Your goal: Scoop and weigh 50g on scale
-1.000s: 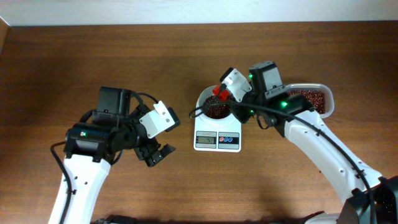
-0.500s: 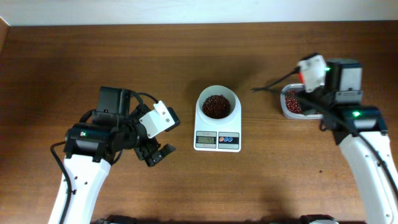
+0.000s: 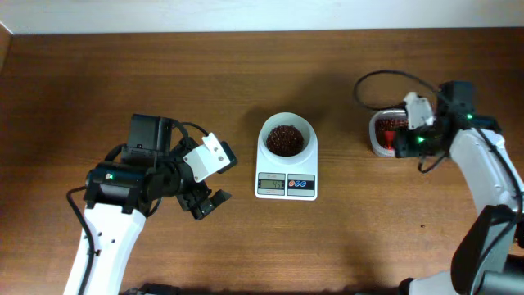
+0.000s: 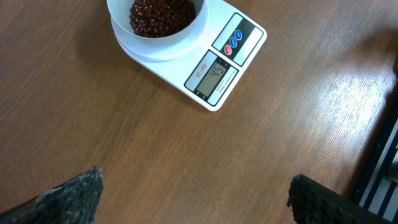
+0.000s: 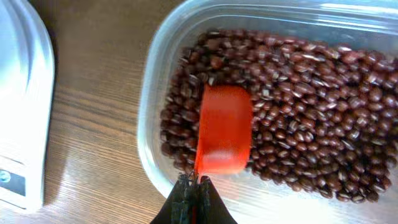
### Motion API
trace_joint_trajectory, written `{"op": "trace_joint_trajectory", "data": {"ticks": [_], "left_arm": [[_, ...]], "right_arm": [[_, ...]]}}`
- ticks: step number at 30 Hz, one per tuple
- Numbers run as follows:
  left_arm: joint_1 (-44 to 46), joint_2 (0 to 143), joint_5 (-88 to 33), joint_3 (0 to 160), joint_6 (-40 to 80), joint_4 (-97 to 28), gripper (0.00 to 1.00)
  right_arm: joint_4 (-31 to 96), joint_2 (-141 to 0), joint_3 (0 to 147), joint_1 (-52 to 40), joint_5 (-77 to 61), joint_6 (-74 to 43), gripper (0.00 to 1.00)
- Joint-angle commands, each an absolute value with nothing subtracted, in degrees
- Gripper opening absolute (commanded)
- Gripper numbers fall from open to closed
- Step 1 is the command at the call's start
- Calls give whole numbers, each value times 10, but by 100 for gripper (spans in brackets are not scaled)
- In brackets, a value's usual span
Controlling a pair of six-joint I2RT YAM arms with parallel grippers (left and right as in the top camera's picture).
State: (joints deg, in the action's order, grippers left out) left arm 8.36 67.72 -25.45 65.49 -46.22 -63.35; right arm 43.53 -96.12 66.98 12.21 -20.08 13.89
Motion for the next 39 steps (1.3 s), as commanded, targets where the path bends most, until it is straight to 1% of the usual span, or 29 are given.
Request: {"op": "trace_joint_trajectory", "data": {"ticks": [1, 3, 6, 13, 22, 24, 28, 30, 32, 39], "left_arm": [[86, 676, -256, 655, -457, -633, 99], [86, 676, -256, 655, -457, -633, 99], [86, 676, -256, 655, -457, -633, 99], [86, 676, -256, 655, -457, -633, 99], [86, 676, -256, 655, -457, -633, 99], [86, 676, -256, 655, -457, -633, 99], [86, 676, -256, 655, -457, -633, 99], [86, 676, -256, 655, -457, -633, 99], [86, 676, -256, 655, -457, -633, 99], [86, 676, -256, 655, -457, -633, 99]], "right_arm": [[439, -967, 672, 172, -316, 125, 4], [443, -967, 672, 207, -355, 125, 4], [449, -967, 672, 256, -376, 125, 4], [449, -967, 672, 336, -509, 125, 4], [449, -967, 672, 346, -543, 126, 4], [449, -967, 672, 346, -609, 126, 4], [456, -967, 672, 345, -689, 125, 4], [463, -967, 672, 337, -705, 125, 4], [465, -967, 672, 309, -705, 125, 4], [453, -967, 672, 145, -716, 88, 4]]}}
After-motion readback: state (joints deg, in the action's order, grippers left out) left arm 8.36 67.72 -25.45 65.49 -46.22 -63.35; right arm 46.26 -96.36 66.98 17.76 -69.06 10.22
